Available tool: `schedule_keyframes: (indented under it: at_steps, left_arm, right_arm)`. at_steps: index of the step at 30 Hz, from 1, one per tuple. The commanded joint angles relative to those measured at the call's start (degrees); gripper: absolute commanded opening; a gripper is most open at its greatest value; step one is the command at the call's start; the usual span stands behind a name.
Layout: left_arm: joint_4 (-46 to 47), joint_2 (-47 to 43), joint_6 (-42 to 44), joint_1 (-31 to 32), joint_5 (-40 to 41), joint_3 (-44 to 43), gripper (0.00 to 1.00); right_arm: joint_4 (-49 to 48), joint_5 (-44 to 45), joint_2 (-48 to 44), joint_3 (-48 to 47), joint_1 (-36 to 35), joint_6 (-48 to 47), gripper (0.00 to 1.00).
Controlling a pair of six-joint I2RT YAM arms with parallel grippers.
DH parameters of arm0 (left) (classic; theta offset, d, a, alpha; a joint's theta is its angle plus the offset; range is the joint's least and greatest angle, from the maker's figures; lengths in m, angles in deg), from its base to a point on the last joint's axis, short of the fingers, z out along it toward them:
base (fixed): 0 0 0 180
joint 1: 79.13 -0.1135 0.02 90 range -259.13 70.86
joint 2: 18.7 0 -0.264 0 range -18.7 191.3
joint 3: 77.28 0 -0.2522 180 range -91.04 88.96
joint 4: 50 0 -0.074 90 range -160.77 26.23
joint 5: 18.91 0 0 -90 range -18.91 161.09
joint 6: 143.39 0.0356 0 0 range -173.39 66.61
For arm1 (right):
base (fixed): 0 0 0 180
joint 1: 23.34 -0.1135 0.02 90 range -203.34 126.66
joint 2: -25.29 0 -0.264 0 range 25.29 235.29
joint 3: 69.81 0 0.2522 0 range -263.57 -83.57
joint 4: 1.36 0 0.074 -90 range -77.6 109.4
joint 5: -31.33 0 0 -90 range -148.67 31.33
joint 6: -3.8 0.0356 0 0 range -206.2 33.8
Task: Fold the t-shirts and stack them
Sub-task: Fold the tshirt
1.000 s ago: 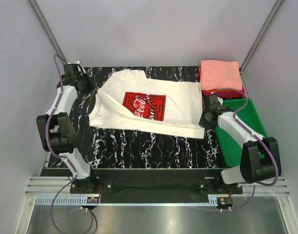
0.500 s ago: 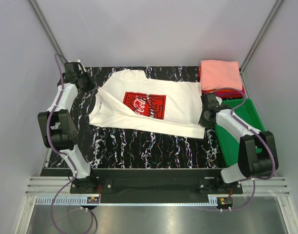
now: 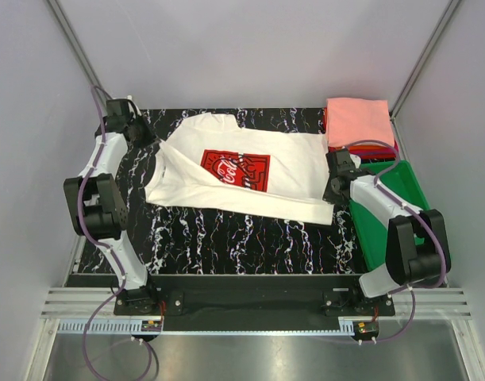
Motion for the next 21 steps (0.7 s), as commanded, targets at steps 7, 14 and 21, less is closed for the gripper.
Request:
schedule_keyframes:
  at_steps: [7, 14, 21]
  left_arm:
    - [2.7, 1.3, 1.3, -0.3, 0.1, -4.9, 0.0]
    - [2.6, 2.9, 1.9, -0.3, -0.9, -5.1, 0.0]
    - [2.4, 3.2, 2.9, -0.3, 0.1, -4.2, 0.0]
  right_arm:
    - [-1.3, 4.1, 2.1, -4.0, 0.4, -1.2, 0.0]
    - [-1.4, 5.2, 4.9, -6.7, 0.4, -2.0, 0.0]
    - [-1.3, 6.0, 7.2, -8.2, 0.4, -2.2, 0.0]
